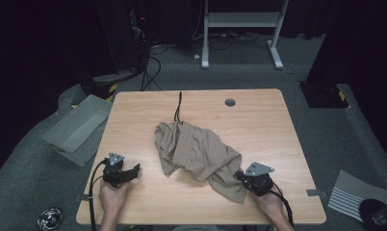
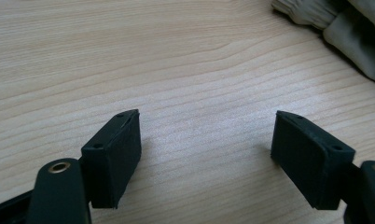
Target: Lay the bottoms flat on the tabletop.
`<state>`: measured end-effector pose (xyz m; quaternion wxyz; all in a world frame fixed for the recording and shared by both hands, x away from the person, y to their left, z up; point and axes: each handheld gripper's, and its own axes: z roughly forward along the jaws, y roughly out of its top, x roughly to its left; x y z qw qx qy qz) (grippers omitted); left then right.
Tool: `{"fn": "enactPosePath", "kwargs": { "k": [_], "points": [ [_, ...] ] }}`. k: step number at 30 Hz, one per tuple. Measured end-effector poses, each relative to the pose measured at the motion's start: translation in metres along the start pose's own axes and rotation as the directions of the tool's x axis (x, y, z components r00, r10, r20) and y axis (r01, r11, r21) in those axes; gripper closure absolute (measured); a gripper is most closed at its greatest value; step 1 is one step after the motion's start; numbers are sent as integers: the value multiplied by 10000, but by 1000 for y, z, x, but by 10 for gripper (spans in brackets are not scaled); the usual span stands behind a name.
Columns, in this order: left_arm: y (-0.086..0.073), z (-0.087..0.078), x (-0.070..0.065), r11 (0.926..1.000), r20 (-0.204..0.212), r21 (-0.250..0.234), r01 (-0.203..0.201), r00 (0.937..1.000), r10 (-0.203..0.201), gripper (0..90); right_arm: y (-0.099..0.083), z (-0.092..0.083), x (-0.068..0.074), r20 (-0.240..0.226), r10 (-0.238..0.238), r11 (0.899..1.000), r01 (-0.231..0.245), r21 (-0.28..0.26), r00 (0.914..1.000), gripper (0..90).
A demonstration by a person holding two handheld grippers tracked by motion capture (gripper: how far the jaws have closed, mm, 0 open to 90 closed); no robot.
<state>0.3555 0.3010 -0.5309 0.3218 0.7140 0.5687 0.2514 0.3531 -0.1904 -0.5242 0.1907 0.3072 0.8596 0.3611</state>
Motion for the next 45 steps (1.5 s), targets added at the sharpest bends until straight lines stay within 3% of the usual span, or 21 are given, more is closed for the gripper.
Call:
{"fn": "enactPosePath", "kwargs": {
  "k": [4,5,6,8,9,10,11,15,21,27,29,32,33,34,38,40,45],
  "points": [
    [0,0,0,10000,-9,-5,-4,10000,3,242,0,0,-2,-9,96,10000,-96,5,10000,837],
    [0,0,-1,10000,-4,-1,-10,10000,10,246,1,0,-3,-10,336,9994,-336,-1,9994,755],
    [0,0,-1,10000,-12,-6,-6,10000,6,246,1,0,-3,-10,336,9994,-336,-1,9994,755],
    [1,1,-1,10000,40,-26,-50,10000,50,263,4,-2,-3,46,443,9987,-442,-263,9990,674],
    [1,1,-2,10000,105,-57,-3,9999,3,263,7,-4,-3,71,396,9983,-392,-441,9992,659],
    [1,1,-3,9999,441,-114,125,9990,-120,263,11,-6,-2,88,349,9975,-343,-617,9994,645],
    [1,1,-3,9999,441,-114,125,9990,-120,263,11,-6,-2,88,349,9975,-343,-617,9994,645],
    [4,2,-14,9991,1275,-165,388,9912,-364,247,40,-5,1,-27,42,9946,-45,-1041,10000,582],
    [17,6,-39,9999,1789,-61,-140,9837,149,229,67,11,8,-288,-414,9926,378,-1155,9987,505],
    [33,11,-71,9967,2619,-354,-734,9618,801,214,87,31,15,-524,-481,9926,419,-1139,9975,424],
    [37,17,-81,9955,2687,-234,-917,9586,946,245,91,37,17,-615,-514,9937,449,-1026,9968,439],
    [38,27,-92,9940,2757,-129,-1090,9551,1083,321,92,43,19,-690,-669,9953,618,-740,9954,572],
    [39,30,-95,9938,2727,-53,-1107,9560,1079,390,90,47,17,-718,-662,9966,624,-535,9952,691],
    [39,32,-98,9933,2602,46,-1155,9592,1103,390,90,47,17,-718,-662,9966,624,-535,9952,691],
    [40,34,-99,9920,2305,-50,-1265,9651,1242,593,88,51,11,-888,-518,9982,489,-354,9947,869],
    [40,33,-97,9919,2323,-73,-1269,9646,1252,743,88,49,11,-870,-685,9968,646,-473,9938,886],
    [39,29,-96,9870,2262,-128,-1602,9610,1589,838,88,40,4,-538,-565,9956,522,-784,9970,887]
  ]
}}
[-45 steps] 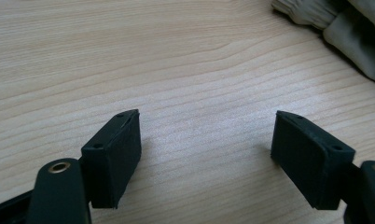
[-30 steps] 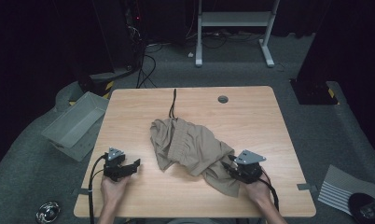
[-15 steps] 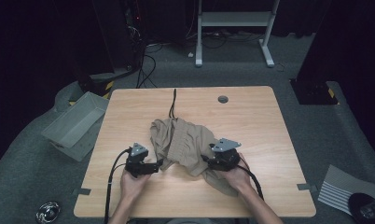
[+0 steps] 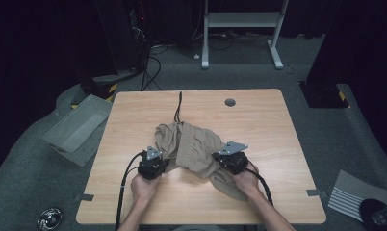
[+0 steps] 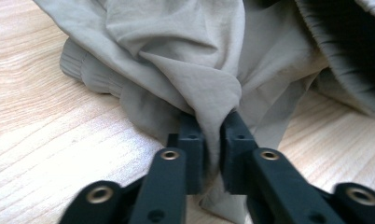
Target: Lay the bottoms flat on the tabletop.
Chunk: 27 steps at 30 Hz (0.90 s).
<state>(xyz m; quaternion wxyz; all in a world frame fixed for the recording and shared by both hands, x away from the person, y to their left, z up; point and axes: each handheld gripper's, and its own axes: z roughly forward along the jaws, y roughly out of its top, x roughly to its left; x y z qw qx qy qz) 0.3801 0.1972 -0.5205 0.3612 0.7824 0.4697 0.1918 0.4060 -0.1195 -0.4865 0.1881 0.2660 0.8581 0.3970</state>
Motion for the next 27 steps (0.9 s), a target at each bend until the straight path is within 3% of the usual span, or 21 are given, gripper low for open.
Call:
{"fn": "enactPosePath", "kwargs": {
  "k": [3,4,6,7,8,11,14,17,20,21,22,25,27],
  "points": [
    [-2,-3,3,10000,-50,24,-85,10000,85,854,-2,-11,-15,418,460,9987,-450,-246,9981,887],
    [-3,-4,4,10000,-46,9,-36,10000,36,857,-5,-18,-29,657,915,9953,-891,-385,9936,887],
    [-5,-7,7,10000,-62,-14,-16,10000,16,858,-8,-21,-37,793,1172,9926,-1142,-413,9899,887],
    [-6,-8,8,10000,-82,-7,-29,10000,29,858,-14,-25,-52,1068,1687,9853,-1646,-456,9799,887],
    [-8,-9,9,10000,-94,-20,10,10000,-10,858,-14,-25,-52,1068,1687,9853,-1646,-456,9799,887],
    [-9,-11,13,10000,-185,30,-51,9998,52,859,-25,-27,-72,1532,2291,9734,-2267,-331,9613,887],
    [-10,-12,15,9999,-264,85,-72,9996,75,857,-40,-21,-88,1887,2658,9613,-2746,219,9454,885],
    [-9,-13,13,10000,-420,87,-43,9991,47,825,-44,-18,-90,1832,2793,9553,-2921,466,9426,873],
    [-7,-18,9,9997,-437,-250,73,9990,-84,611,-41,-26,-86,1852,2962,9532,-3024,54,9370,728],
    [-5,-23,5,9984,-464,-561,-60,9989,34,511,-38,-37,-83,1855,3019,9531,-3004,-368,9351,658],
    [-5,-23,5,9984,-464,-561,-60,9989,34,477,-38,-37,-83,1855,3019,9531,-3004,-368,9351,658],
    [1,-28,-4,9957,-398,-889,-267,9989,233,438,-36,-58,-78,1763,3084,9506,-2959,-940,9348,606],
    [5,-27,-11,9953,-215,-875,-413,9990,396,417,-34,-70,-74,1669,2934,9542,-2778,-1108,9413,593]
  ]
}}
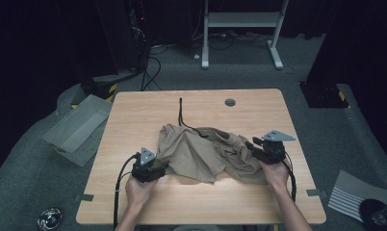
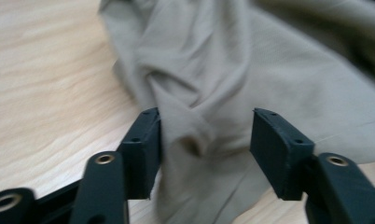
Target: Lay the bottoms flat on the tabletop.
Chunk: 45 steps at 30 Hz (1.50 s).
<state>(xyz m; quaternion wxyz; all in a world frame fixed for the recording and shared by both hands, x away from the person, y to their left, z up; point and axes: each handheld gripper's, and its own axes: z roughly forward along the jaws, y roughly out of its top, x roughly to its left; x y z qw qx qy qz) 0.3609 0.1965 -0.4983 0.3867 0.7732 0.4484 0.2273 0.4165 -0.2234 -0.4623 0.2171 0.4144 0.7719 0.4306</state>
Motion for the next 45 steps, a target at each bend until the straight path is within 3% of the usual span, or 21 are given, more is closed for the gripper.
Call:
{"fn": "enactPosePath", "kwargs": {
  "k": [3,9,13,20,25,27,29,32,37,41,45],
  "points": [
    [6,9,-7,9994,363,330,-86,9993,74,402,-1,-13,7,-382,-148,9995,137,-275,9992,569],
    [14,33,-13,9949,439,1010,-16,9990,-29,412,-2,-16,21,-1103,-630,9979,608,-233,9919,529],
    [13,43,-12,9895,336,1434,157,9992,-207,531,-3,-14,26,-1442,-757,9971,741,-165,9867,501],
    [12,46,-11,9892,-61,1438,-283,9995,295,738,-15,-27,30,-1283,-1116,9934,1140,115,9854,480],
    [13,47,-10,9883,-156,1428,-526,9983,554,821,-20,-17,35,-1420,-1159,9915,1230,425,9831,478],
    [14,47,-9,9862,-122,1520,-664,9975,690,844,-17,-8,39,-1396,-1351,9891,1419,403,9810,571],
    [14,46,-8,9847,-84,1559,-784,9967,807,859,-12,-1,41,-1237,-1470,9874,1530,405,9814,720],
    [12,39,-6,9847,-70,1535,-830,9963,851,867,-3,5,33,-1023,-1328,9905,1358,233,9859,856],
    [7,21,7,9882,-291,1350,-730,9966,776,872,12,3,5,-173,-759,9970,761,170,9970,875],
    [-2,8,21,9904,-525,1342,-328,9978,401,873,19,11,-18,560,-415,9975,381,601,9976,876],
    [-13,3,34,9848,-757,1734,-93,9969,227,873,12,33,-36,938,105,9907,-231,1343,9955,874]
  ]
}}
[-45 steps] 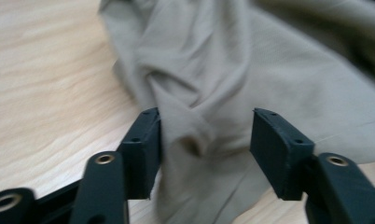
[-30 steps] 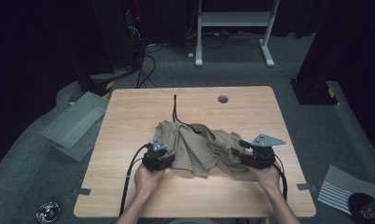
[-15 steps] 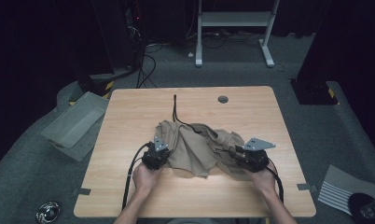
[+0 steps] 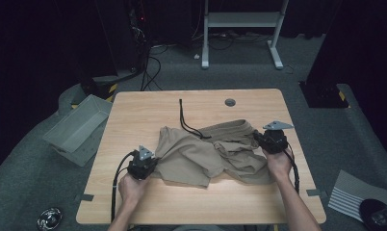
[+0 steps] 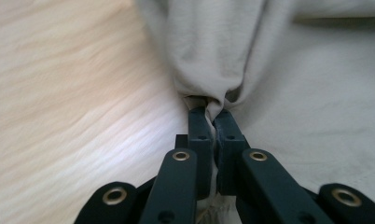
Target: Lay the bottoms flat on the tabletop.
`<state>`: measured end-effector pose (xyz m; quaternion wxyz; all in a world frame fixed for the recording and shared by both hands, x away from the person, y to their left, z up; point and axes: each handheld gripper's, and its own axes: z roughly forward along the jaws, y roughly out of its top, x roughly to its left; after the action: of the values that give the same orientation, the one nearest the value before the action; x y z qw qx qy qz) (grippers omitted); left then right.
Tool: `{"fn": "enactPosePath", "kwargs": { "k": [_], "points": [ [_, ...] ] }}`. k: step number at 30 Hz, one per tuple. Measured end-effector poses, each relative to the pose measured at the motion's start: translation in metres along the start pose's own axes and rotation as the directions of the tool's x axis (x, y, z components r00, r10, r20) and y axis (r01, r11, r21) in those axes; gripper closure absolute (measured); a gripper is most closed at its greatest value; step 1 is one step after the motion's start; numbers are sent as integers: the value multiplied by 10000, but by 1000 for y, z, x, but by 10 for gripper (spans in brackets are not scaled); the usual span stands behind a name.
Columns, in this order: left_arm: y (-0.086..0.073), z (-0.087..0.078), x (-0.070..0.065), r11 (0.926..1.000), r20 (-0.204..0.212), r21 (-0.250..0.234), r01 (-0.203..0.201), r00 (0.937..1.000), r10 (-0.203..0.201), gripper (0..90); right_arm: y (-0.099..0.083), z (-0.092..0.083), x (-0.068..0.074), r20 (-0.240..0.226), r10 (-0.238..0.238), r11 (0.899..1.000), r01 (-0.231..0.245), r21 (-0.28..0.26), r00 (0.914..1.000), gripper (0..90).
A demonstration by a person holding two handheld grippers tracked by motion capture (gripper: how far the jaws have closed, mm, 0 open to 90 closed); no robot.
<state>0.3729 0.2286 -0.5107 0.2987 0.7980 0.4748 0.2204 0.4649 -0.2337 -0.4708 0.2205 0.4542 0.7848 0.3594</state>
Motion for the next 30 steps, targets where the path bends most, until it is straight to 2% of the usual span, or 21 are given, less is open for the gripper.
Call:
{"fn": "enactPosePath", "kwargs": {
  "k": [3,4,6,8,10,12,14,16,19,20,21,23,25,27,30],
  "points": [
    [-3,-3,3,9997,12,-19,254,9997,-254,842,-5,17,-6,27,398,9972,-399,628,9992,849],
    [-2,-5,3,9994,46,-146,313,9995,-312,776,-6,18,-5,96,412,9971,-417,643,9991,800],
    [2,-8,2,9977,266,-478,474,9986,-462,615,-4,11,-1,268,486,9985,-492,231,9985,672],
    [11,-8,-1,9966,437,-636,520,9978,-492,485,0,-2,5,218,412,9987,-405,-297,9989,609],
    [21,-3,-6,9966,481,-712,408,9981,-375,424,4,-14,14,196,72,9977,-58,-680,9998,578],
    [29,5,-10,9972,381,-644,385,9986,-361,402,7,-23,23,-3,-193,9951,192,-968,9998,561],
    [33,14,-10,9973,343,-490,552,9980,-535,415,9,-27,33,-192,-564,9922,539,-1121,9982,542],
    [33,22,-10,9974,462,-255,669,9968,-656,511,11,-25,43,-439,-902,9911,853,-1024,9950,517],
    [31,23,-12,9997,259,-49,230,9994,-228,668,11,-12,59,-1292,-1414,9887,1333,-692,9815,495],
    [31,22,-12,9999,226,-20,122,9997,-121,728,11,-5,66,-1573,-1622,9864,1557,-526,9741,506],
    [30,20,-11,10000,228,-3,60,9997,-60,766,10,1,70,-1798,-1715,9851,1673,-385,9686,553],
    [29,16,-10,10000,218,14,-54,9997,54,831,8,12,74,-2109,-1941,9800,1990,21,9580,715],
    [25,11,-8,9999,132,36,-107,9999,107,864,3,27,72,-2121,-1982,9723,2193,807,9569,896],
    [19,8,-5,9997,73,144,-194,9998,193,871,-3,32,68,-2106,-1933,9694,2197,1099,9583,899],
    [6,0,1,9995,38,290,-120,9999,119,874,-15,29,59,-1958,-1819,9668,2116,1433,9636,900]
  ]
}}
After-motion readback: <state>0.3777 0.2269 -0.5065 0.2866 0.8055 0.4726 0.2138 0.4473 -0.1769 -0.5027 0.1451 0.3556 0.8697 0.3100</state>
